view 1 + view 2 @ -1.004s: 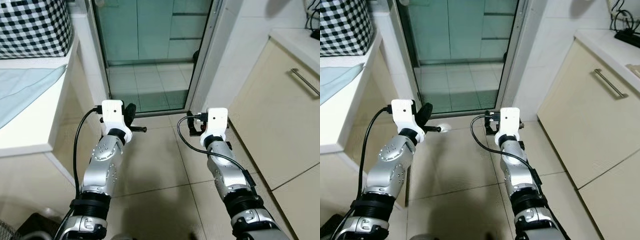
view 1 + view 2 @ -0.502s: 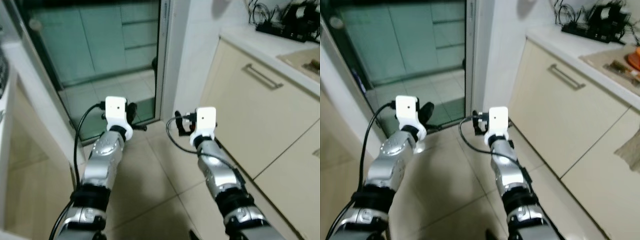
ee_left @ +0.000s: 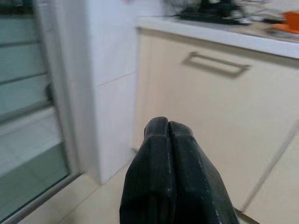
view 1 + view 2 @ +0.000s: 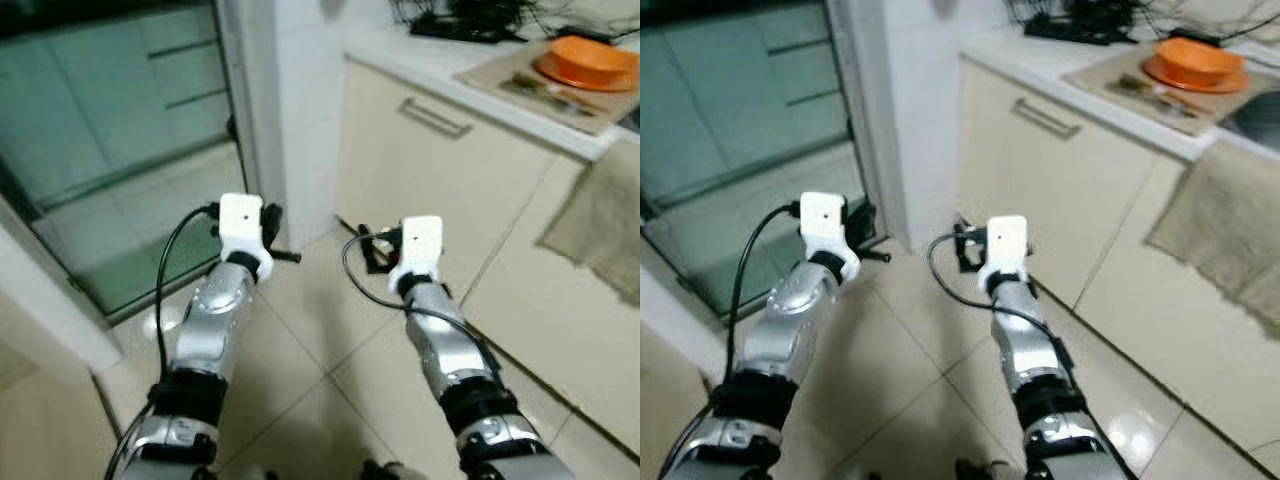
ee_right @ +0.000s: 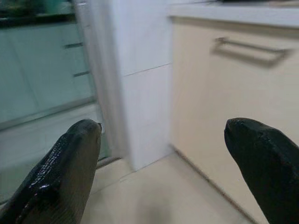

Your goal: Kitchen organization

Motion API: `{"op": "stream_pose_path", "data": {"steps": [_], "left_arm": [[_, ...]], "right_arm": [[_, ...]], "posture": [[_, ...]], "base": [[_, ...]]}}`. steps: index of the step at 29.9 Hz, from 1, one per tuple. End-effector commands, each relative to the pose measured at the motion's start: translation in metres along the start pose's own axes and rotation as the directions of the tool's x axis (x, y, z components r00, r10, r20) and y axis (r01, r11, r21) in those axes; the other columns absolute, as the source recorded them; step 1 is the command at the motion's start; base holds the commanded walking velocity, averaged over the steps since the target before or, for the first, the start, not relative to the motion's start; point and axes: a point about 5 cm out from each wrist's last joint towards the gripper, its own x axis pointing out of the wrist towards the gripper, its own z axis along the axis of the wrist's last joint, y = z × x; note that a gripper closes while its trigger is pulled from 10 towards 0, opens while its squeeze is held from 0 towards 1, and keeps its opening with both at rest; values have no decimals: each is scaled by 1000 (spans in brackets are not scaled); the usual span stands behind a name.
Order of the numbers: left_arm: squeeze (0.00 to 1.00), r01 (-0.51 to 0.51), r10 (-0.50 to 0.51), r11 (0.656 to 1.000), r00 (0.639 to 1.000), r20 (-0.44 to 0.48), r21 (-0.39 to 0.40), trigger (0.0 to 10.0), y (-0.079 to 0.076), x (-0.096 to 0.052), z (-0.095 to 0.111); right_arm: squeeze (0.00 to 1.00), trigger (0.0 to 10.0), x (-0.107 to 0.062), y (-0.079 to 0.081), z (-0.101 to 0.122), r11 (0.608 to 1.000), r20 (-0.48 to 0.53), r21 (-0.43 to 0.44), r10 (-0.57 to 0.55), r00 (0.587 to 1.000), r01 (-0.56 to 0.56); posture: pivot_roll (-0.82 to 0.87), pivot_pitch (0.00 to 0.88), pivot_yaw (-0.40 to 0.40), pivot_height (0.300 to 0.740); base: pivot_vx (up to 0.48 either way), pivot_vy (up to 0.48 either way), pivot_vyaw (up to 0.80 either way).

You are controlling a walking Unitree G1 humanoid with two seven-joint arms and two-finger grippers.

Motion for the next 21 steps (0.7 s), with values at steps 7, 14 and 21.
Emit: {"op": "stream_pose_path", "data": {"steps": [7, 14, 21], "left_arm": [[1000, 0, 1, 1000, 999, -34, 23, 10000, 1, 1, -7], [1000, 22, -22, 1000, 999, -29, 18, 10000, -2, 0, -8], [1000, 29, -28, 999, 999, -40, 17, 10000, -2, 2, -9]], "right_arm": [[0, 10000, 5, -1, 4, 1000, 8, 7, -4, 1000, 4], [0, 10000, 6, 0, 2, 1000, 1, 9, -2, 1000, 2], [0, 10000, 7, -6, 0, 999, -17, 5, -33, 999, 33]], "posture": [[99, 0, -3, 740], [103, 0, -6, 740], [95, 0, 0, 740]], "base": [[0, 0, -696], [0, 0, -686], [0, 0, -688]]}}
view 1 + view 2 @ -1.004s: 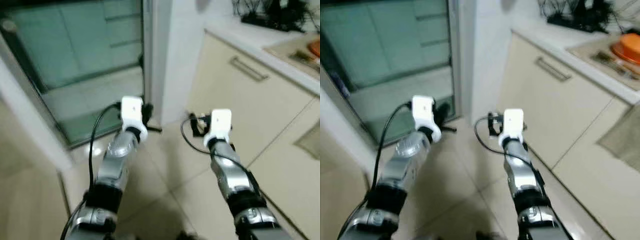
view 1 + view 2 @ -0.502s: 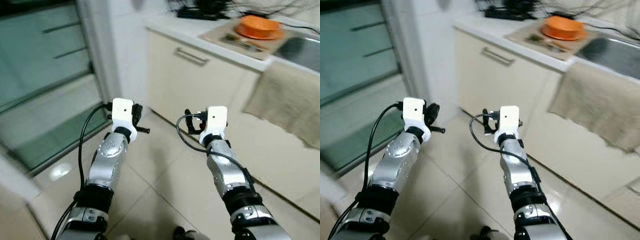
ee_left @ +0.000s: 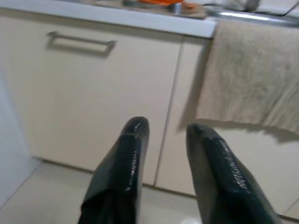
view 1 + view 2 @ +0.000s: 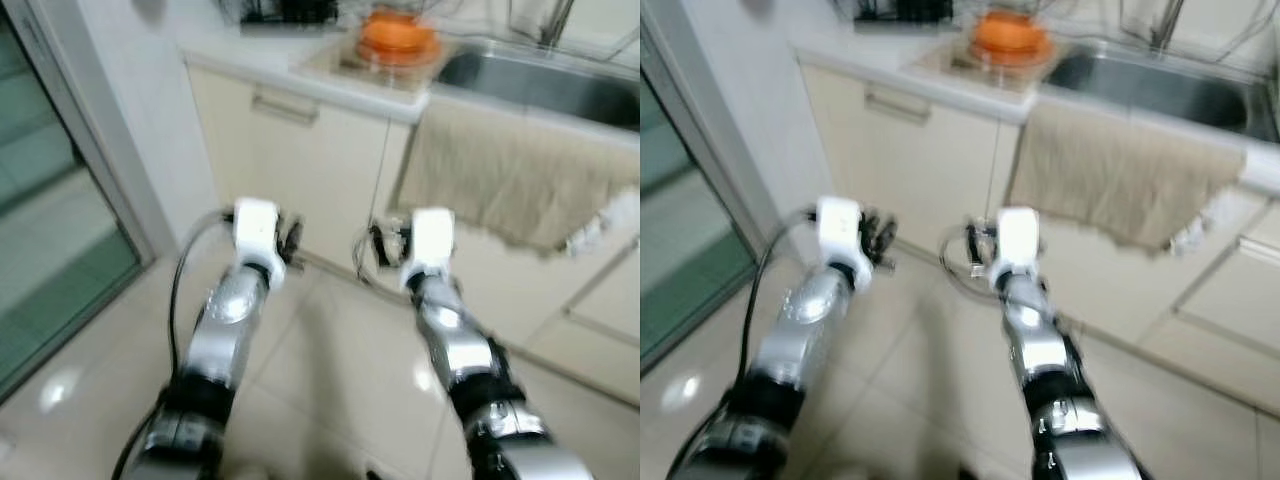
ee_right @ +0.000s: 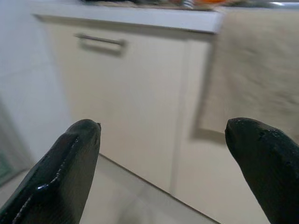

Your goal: Kitchen organization

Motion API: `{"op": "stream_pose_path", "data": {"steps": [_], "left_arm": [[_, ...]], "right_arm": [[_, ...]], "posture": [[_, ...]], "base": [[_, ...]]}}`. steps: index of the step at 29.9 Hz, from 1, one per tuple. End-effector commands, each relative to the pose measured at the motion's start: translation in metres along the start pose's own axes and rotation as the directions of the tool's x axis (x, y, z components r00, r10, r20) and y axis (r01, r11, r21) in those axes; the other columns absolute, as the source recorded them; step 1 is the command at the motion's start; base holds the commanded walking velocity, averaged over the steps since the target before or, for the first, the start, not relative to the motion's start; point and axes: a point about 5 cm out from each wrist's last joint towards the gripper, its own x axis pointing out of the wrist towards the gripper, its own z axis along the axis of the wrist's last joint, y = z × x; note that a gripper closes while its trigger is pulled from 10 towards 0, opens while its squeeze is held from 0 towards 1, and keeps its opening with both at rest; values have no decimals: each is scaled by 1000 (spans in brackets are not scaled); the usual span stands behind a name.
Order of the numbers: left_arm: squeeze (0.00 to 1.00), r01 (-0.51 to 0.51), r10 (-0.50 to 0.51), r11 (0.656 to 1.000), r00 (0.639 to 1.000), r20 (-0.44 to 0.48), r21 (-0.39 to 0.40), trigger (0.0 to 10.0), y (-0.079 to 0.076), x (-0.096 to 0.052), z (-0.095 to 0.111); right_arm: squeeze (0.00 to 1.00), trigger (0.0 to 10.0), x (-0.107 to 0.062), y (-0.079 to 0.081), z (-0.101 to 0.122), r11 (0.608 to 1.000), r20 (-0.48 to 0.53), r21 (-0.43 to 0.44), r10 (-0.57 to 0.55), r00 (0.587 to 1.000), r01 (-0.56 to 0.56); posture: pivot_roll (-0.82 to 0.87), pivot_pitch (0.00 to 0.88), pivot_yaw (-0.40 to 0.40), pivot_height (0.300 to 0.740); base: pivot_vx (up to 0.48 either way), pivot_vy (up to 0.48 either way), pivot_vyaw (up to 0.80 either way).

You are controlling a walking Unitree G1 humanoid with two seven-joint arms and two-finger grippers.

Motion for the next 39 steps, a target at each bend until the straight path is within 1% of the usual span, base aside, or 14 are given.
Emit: {"op": "stream_pose_path", "data": {"steps": [1, 5, 6, 7, 8, 11, 12, 13, 14, 15, 20, 21, 27, 39], "left_arm": [[1000, -17, 17, 1000, 1000, -2, 1, 10000, 8, -1, 1], [1000, -9, 10, 999, 1000, -17, 40, 10000, 7, -1, -1], [698, -10, 11, 999, 1000, -12, 40, 10000, 7, -1, -1], [698, -10, 11, 999, 1000, -12, 40, 10000, 7, -1, -1], [647, -19, 19, 999, 1000, -8, 32, 10000, 9, 0, 0], [639, -20, 20, 1000, 1000, 10, -14, 10000, 11, 0, 2], [639, -20, 20, 1000, 1000, 10, -14, 10000, 11, 0, 2], [220, -29, 29, 1000, 1000, -8, -3, 10000, 13, 1, 1], [94, -22, 22, 1000, 1000, -17, -9, 10000, 13, 1, 0], [0, -14, 14, 1000, 1000, -18, 8, 10000, 13, 2, 1], [0, 23, -22, 999, 1000, -5, 28, 10000, 7, 6, 6], [0, 42, -42, 999, 999, -5, 30, 10000, 4, 6, 7], [0, 59, -58, 998, 998, -13, 29, 10000, 1, 7, 5], [0, 58, -58, 998, 998, -10, 33, 10000, 3, 11, 8]], "right_arm": [[0, 10000, 1, 7, -1, 1000, -10, -1, 6, 1000, -6], [0, 10000, 0, 7, -2, 999, -14, -32, 6, 1000, -7], [0, 10000, 0, 6, -3, 998, -19, -67, 2, 1000, -3], [0, 10000, 0, 6, -3, 998, -19, -67, 2, 1000, -3], [0, 10000, 0, 4, -3, 996, -20, -88, -8, 1000, 6], [0, 10000, 0, 2, -1, 996, 0, -86, -18, 1000, 18], [0, 10000, 0, 2, -1, 996, 0, -86, -18, 1000, 18], [0, 10000, 0, 3, 1, 997, 18, -80, -6, 1000, 7], [0, 10000, -1, 5, 3, 997, 37, -81, 5, 999, -2], [0, 10000, -1, 7, 5, 997, 53, -75, 16, 998, -12], [0, 10000, -3, 12, 6, 998, 68, -63, 30, 997, -26], [0, 10000, -3, 12, 6, 997, 69, -68, 28, 997, -23], [0, 10000, -4, 10, 4, 997, 71, -72, 21, 997, -16], [0, 10000, -7, 6, 1, 998, 62, -68, -4, 998, 8]], "posture": [[92, 0, 1, 740], [87, 0, 3, 740], [86, 0, 2, 740], [86, 0, 2, 740], [83, 0, 4, 740], [79, 0, 6, 740], [79, 0, 6, 740], [79, 0, 6, 740], [75, 0, 9, 740], [70, 0, 13, 740], [66, 0, 20, 740], [61, 0, 25, 740], [54, 0, 34, 740], [38, 1, 50, 740]], "base": [[0, 0, -681], [0, 0, -619], [0, 0, -613], [0, 0, -613], [0, 0, 0], [0, 0, 0], [0, 0, 0], [480, 0, 0], [480, 0, 0], [472, 0, 0], [478, 0, 0], [480, 0, 0], [471, 0, 0], [468, 0, 0]]}}
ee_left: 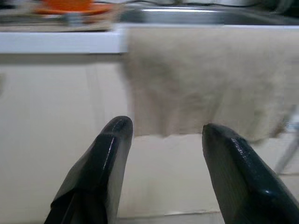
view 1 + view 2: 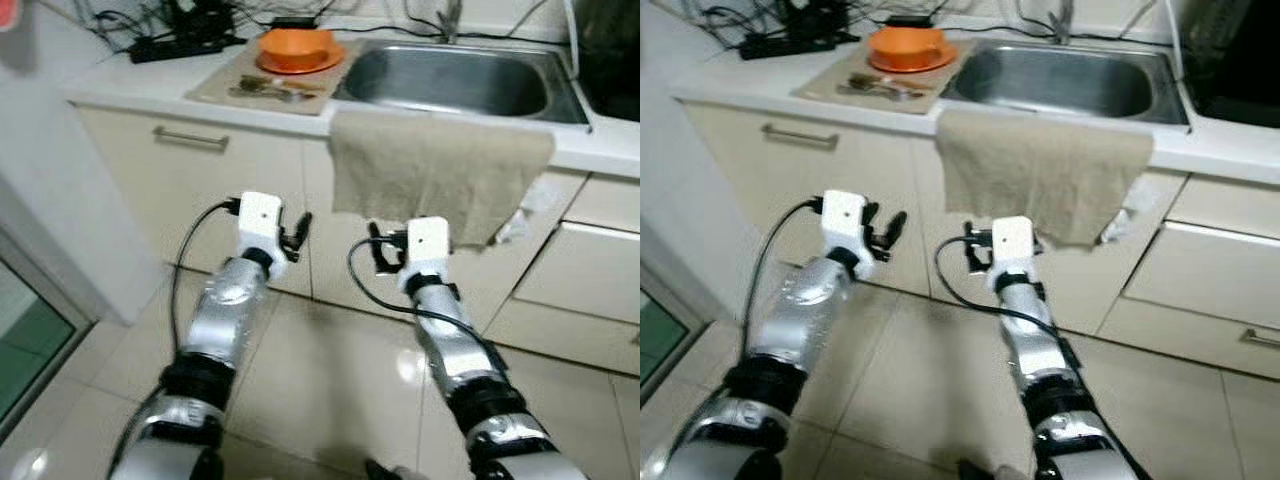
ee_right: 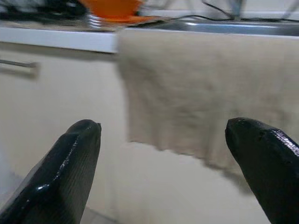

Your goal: Kitchen organization

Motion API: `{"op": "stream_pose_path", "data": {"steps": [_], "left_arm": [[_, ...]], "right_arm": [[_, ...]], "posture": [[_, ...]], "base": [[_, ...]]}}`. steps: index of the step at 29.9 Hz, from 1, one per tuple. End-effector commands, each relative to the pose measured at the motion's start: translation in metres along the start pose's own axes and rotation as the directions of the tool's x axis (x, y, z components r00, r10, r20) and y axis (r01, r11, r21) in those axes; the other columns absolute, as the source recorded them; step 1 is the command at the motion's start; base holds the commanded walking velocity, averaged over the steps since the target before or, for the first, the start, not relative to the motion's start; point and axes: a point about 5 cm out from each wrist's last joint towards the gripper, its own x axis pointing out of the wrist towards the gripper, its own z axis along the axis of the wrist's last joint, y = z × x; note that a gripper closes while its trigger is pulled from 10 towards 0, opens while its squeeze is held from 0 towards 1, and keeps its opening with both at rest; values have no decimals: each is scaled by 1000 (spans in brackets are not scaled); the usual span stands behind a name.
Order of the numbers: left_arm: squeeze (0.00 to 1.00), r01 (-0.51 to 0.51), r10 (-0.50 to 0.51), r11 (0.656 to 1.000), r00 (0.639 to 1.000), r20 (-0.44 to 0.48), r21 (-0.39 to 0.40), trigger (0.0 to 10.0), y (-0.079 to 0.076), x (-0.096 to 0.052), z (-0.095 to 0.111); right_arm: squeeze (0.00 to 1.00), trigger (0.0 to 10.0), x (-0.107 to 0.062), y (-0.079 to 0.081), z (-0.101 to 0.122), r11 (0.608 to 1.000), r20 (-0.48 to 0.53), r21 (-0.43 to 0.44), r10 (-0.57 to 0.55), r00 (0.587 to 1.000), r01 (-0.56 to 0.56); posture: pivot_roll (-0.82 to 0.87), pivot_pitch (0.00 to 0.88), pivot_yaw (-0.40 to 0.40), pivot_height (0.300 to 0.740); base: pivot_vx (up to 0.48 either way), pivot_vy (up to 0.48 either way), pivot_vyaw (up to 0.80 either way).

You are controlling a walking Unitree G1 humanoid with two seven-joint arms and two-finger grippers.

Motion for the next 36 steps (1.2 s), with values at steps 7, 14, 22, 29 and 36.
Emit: {"op": "stream_pose_path", "data": {"steps": [7, 14, 22, 29, 36], "left_arm": [[0, -34, 34, 999, 999, 24, 13, 10000, 11, 2, 7], [0, -55, 50, 998, 980, 193, 18, 10000, 13, 7, 42], [0, -30, 22, 999, 981, 191, 35, 10000, 9, 14, 49], [0, -65, 54, 997, 977, 208, 47, 10000, 19, 16, 60], [0, -63, 51, 996, 978, 202, 56, 10000, 24, 18, 64]], "right_arm": [[0, 10000, 1, 3, 5, 1000, 21, -13, 0, 1000, 0], [0, 10000, 2, -21, 55, 976, 319, -127, -130, 939, 178], [0, 10000, 14, -34, 69, 976, 310, -64, -179, 934, 208], [0, 10000, 11, -40, 78, 968, 341, -65, -205, 917, 241], [0, 10000, 6, -29, 60, 977, 271, -39, -192, 943, 210]], "posture": [[26, 0, 56, 740], [14, 0, 62, 740], [5, 0, 74, 740], [1, 0, 75, 740], [5, 0, 74, 740]], "base": [[461, 0, 0], [456, 0, 0], [455, 0, 0], [454, 0, 0], [450, 0, 0]]}}
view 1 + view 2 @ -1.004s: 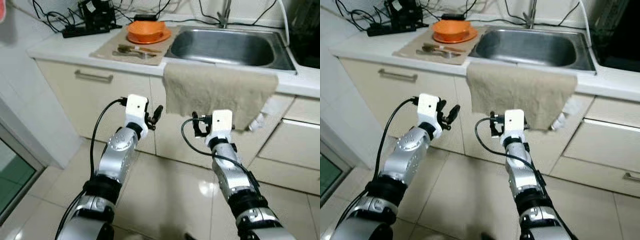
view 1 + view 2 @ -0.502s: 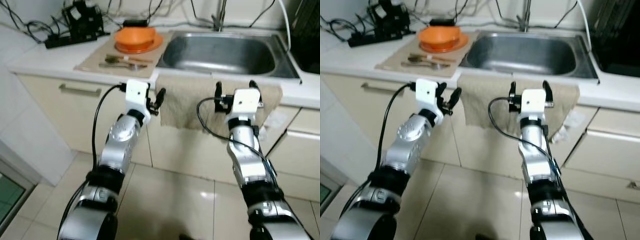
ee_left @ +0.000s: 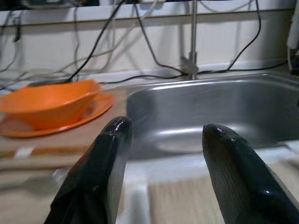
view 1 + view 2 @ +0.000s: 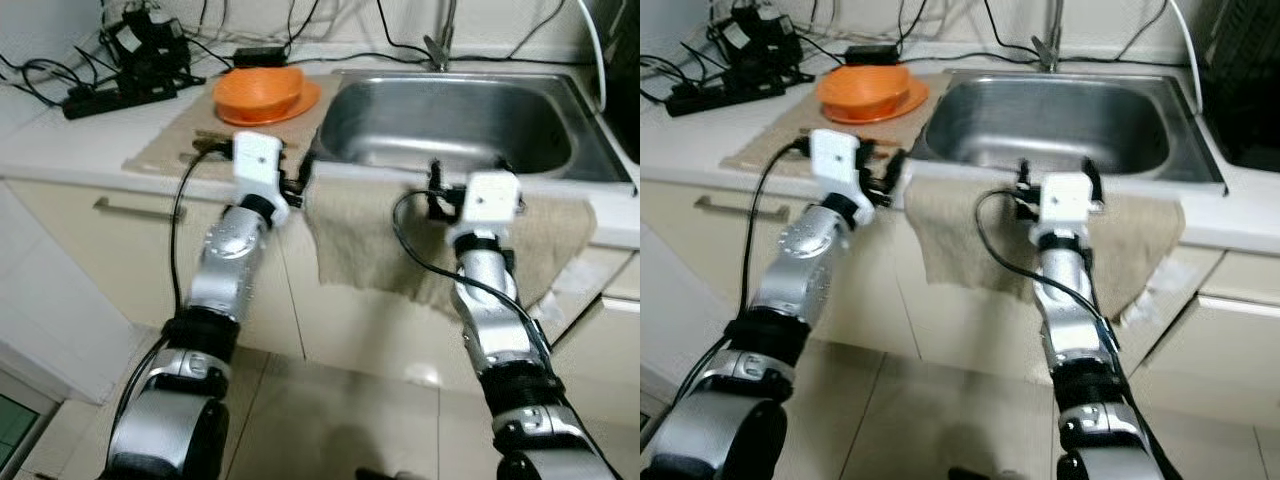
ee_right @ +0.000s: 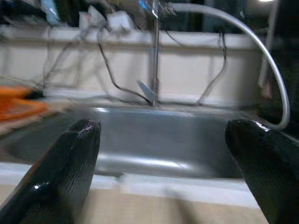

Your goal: Kitchen organization

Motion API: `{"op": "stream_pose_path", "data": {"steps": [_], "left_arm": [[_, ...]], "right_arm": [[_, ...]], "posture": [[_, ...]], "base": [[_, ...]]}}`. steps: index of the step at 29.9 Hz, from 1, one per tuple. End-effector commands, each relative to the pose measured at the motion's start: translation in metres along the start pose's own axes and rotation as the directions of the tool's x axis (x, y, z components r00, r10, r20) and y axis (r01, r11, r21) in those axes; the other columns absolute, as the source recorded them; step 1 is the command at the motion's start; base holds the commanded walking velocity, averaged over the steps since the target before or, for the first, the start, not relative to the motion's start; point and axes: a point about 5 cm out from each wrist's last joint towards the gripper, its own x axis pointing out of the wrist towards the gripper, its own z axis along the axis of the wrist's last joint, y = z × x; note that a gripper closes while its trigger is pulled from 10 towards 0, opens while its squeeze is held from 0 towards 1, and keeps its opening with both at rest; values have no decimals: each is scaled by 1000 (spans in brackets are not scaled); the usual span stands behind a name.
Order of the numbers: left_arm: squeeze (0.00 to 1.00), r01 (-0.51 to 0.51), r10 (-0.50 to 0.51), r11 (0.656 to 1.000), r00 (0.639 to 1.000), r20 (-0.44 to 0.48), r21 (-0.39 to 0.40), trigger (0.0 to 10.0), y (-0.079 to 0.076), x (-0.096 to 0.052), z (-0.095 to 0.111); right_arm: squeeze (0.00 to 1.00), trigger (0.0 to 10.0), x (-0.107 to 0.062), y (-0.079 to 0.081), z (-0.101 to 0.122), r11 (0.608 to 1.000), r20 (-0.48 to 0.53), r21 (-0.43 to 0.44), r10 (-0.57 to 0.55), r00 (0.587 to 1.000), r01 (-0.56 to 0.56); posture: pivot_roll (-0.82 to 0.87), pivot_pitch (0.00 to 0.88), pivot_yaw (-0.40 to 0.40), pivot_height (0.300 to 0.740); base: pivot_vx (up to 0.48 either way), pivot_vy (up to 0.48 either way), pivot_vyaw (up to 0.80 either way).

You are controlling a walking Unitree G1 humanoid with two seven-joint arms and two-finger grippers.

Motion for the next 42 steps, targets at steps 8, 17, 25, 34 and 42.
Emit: {"op": "stream_pose_path", "data": {"steps": [8, 17, 25, 34, 42], "left_arm": [[0, -34, 33, 999, 999, -25, -26, 10000, 11, -9, -9], [0, -86, 86, 996, 996, -25, -9, 10000, 9, -24, -14], [0, -172, 169, 982, 985, -47, -73, 10000, -5, -22, -14], [0, 0, 2, 999, 1000, -28, 51, 10000, -24, -18, -6], [0, 79, -75, 988, 997, -34, 134, 10000, -32, -8, 5]], "right_arm": [[0, 10000, -7, 12, -12, 996, -102, 81, 40, 994, -32], [0, 10000, -2, 23, -16, 984, -141, 100, 161, 977, -148], [0, 10000, -2, 13, -34, 980, -259, 125, 184, 948, -156], [0, 10000, -12, 6, -41, 990, -268, 127, 91, 959, -59], [0, 10000, -11, 0, -11, 995, -111, 94, -9, 994, 19]], "posture": [[6, 0, 68, 740], [142, 17, -74, 740], [187, 25, -120, 740], [101, 19, -10, 740], [48, 7, 40, 740]], "base": [[449, 0, 0], [451, 0, 0], [0, 0, 0], [0, 0, 0], [0, 0, 0]]}}
